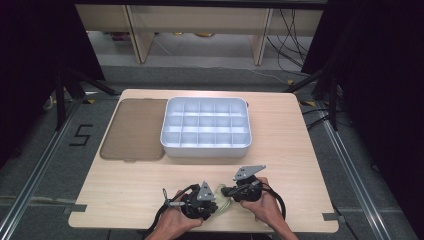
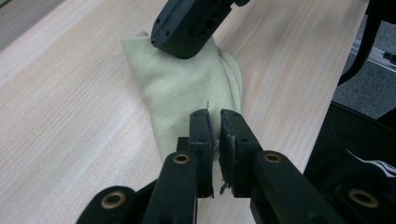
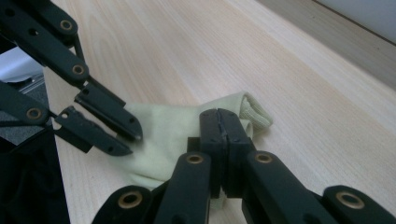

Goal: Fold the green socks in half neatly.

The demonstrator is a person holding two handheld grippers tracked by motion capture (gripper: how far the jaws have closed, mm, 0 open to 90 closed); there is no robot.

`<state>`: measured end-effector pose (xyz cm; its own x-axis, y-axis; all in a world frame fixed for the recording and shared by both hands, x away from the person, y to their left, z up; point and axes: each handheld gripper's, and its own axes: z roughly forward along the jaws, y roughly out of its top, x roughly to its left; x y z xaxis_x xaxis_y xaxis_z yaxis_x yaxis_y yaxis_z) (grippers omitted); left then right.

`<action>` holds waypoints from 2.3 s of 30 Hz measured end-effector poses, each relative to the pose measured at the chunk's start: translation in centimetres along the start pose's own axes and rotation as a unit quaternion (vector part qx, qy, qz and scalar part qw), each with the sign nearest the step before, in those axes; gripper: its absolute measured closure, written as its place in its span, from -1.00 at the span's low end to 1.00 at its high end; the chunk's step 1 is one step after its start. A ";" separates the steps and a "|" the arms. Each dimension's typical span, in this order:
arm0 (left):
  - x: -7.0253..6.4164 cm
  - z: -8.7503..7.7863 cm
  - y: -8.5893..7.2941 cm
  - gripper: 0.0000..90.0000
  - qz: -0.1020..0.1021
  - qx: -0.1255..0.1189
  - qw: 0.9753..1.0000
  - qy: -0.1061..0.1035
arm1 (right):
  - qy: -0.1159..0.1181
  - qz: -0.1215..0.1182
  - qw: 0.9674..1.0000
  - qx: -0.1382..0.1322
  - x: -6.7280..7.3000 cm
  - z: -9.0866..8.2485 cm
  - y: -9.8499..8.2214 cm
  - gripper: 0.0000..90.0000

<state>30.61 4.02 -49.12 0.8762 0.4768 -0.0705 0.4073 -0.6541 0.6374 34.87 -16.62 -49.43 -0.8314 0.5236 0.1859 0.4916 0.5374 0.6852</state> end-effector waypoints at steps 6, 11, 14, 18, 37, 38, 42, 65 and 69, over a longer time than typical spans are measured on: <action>0.4 0.2 -0.1 0.83 -0.021 -0.015 1.000 -0.001 | -0.002 0.002 1.000 0.000 0.1 -0.3 -0.3 1.00; 0.2 0.3 -0.1 0.83 -0.031 -0.017 0.999 0.005 | -0.004 0.014 1.000 -0.002 0.2 -0.5 -0.3 0.96; 0.1 0.3 -0.1 0.83 -0.026 -0.016 1.000 0.006 | -0.004 0.025 1.000 -0.003 0.3 -0.7 -0.3 0.91; 0.2 0.4 0.0 0.83 -0.023 -0.016 1.000 0.010 | -0.011 0.037 0.999 -0.015 0.4 -1.1 -0.2 0.78; 0.6 0.3 0.2 0.83 0.002 -0.004 1.000 0.010 | -0.020 0.065 0.998 -0.007 -1.0 -1.1 0.6 0.12; 0.4 0.6 0.1 0.83 -0.021 -0.018 1.000 0.015 | -0.022 0.063 0.998 -0.006 -1.0 -0.8 0.6 0.12; 0.4 0.5 0.1 0.82 -0.018 -0.019 1.000 0.014 | -0.017 0.068 0.997 0.008 -1.0 -0.2 0.4 0.12; 1.2 0.2 -0.5 0.78 -0.029 -0.024 0.999 0.029 | 0.009 0.102 0.994 0.022 -0.8 1.0 -0.3 0.39; 1.2 -0.3 -0.6 0.58 -0.043 -0.036 0.998 0.027 | 0.014 0.115 0.993 0.012 -0.8 1.0 -0.6 0.49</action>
<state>31.35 5.23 -49.35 0.8230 0.5615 -0.0860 0.4581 -0.5665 0.6851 35.51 -16.68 -50.67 -0.7033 0.6158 0.3551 0.6750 0.4218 0.6054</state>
